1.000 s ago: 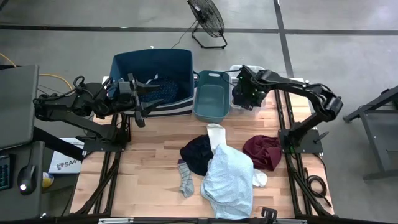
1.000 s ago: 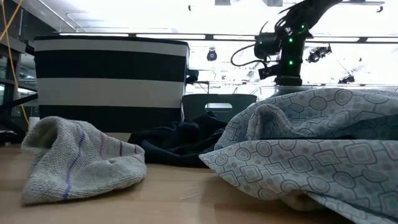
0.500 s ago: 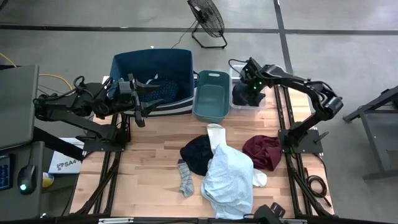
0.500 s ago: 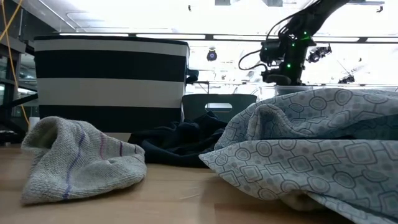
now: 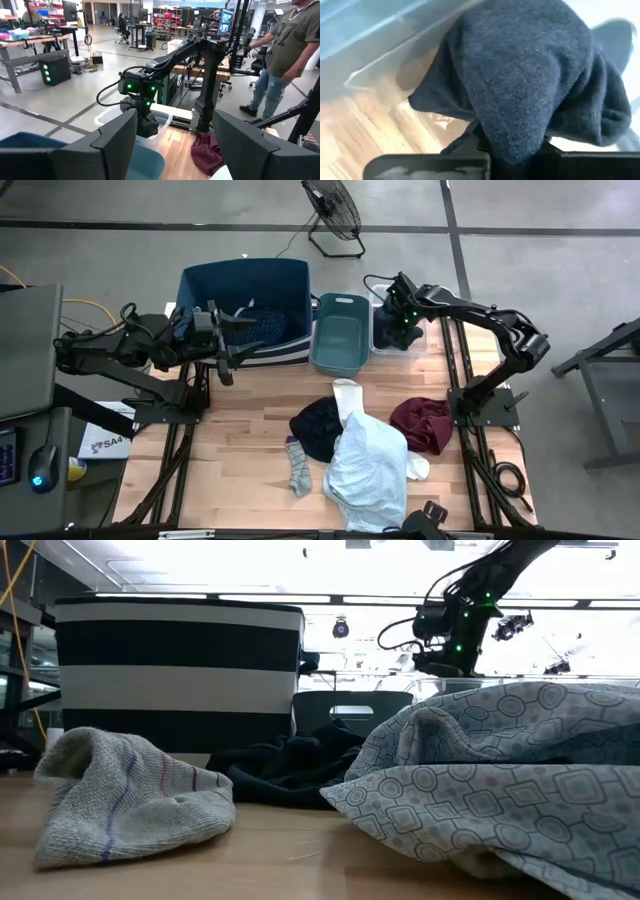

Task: Pick & Place Cloths
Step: Put the black underwear into the transparent bin

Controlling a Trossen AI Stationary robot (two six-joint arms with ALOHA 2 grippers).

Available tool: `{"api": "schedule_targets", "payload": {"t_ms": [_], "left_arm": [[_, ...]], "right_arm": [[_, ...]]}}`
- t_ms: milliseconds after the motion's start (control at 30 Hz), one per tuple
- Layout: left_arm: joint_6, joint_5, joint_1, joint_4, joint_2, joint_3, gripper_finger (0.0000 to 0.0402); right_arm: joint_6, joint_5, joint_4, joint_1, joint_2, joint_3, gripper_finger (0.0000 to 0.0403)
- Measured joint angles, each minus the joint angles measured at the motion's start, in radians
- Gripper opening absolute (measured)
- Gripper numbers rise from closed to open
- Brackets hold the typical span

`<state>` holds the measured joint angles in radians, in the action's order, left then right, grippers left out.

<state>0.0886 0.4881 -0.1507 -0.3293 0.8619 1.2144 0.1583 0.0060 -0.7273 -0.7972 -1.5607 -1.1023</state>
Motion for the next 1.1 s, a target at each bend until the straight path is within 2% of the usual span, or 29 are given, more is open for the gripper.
{"api": "schedule_targets", "payload": {"t_ms": [200,367,533,667,967,1100], "left_arm": [[0.025,0.001,0.000,-0.030,0.000,0.000,0.0255],[0.027,0.001,0.000,-0.030,0.000,0.000,0.0255],[0.029,0.001,0.000,-0.030,0.000,0.000,0.0255],[0.047,0.002,0.000,-0.032,0.000,0.000,0.0255],[0.047,0.005,0.000,-0.040,0.000,0.000,0.0255],[0.047,0.005,0.000,-0.041,0.000,0.000,0.0255]], "right_arm": [[0.126,0.047,0.012,0.019,-0.033,0.000,0.0004],[0.125,0.048,0.011,0.018,-0.068,0.000,0.0010],[0.113,0.081,0.011,0.027,-0.079,0.000,0.0035],[0.099,0.137,0.009,0.042,-0.079,0.000,0.0074],[0.016,0.126,-0.019,0.070,-0.072,0.001,0.0215],[-0.037,0.135,-0.019,0.073,-0.042,0.001,0.0255]]}}
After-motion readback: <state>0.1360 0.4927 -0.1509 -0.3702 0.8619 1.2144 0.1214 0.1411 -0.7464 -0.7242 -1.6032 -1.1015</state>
